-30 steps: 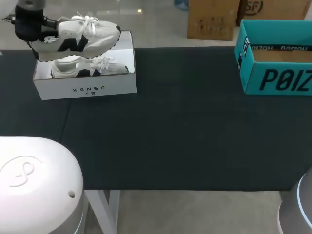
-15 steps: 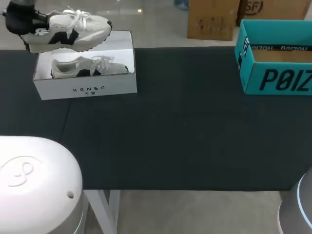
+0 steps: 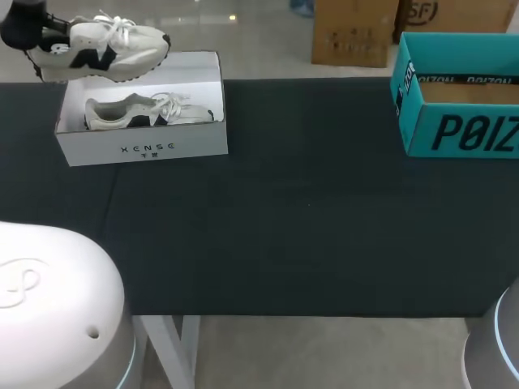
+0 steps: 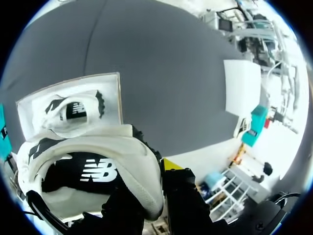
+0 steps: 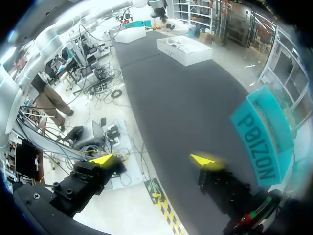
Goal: Take the shoe out of the shoebox, open the shoe tongue, remove and reinsert the insole, then place the shoe into the shoebox
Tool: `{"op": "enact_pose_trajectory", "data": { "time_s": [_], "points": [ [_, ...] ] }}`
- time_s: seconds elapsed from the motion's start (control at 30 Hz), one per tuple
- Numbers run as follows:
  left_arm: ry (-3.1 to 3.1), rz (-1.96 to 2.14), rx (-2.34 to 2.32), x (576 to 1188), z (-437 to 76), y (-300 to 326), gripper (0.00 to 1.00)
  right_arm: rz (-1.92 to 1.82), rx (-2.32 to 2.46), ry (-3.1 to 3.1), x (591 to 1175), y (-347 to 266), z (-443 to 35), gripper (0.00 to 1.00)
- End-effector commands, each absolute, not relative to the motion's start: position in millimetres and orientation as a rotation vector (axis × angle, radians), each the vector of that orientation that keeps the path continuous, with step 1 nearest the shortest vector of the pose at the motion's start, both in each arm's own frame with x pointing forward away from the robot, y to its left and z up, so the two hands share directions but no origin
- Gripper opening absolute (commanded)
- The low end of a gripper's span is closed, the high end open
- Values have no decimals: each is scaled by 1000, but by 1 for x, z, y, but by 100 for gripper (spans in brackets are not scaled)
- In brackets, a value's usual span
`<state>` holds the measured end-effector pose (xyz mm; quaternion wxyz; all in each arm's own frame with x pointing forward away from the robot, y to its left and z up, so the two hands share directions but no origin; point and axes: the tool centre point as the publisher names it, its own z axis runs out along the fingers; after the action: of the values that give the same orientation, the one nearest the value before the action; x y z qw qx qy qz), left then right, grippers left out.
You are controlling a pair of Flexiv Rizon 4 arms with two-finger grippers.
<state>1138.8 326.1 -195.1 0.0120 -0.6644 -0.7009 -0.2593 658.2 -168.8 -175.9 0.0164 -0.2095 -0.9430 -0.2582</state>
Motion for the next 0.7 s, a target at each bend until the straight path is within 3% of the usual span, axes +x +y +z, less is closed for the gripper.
{"op": "enact_pose_trajectory", "data": {
  "time_s": [0.03,0.7],
  "points": [
    [-2184,-777,-2072,1175,-205,326,0,-799,-653,-2933,658,-169,-177,100],
    [-2139,-666,-2086,1216,-263,289,0,-799,-653,-2933,658,-169,-177,100]
  ]
}}
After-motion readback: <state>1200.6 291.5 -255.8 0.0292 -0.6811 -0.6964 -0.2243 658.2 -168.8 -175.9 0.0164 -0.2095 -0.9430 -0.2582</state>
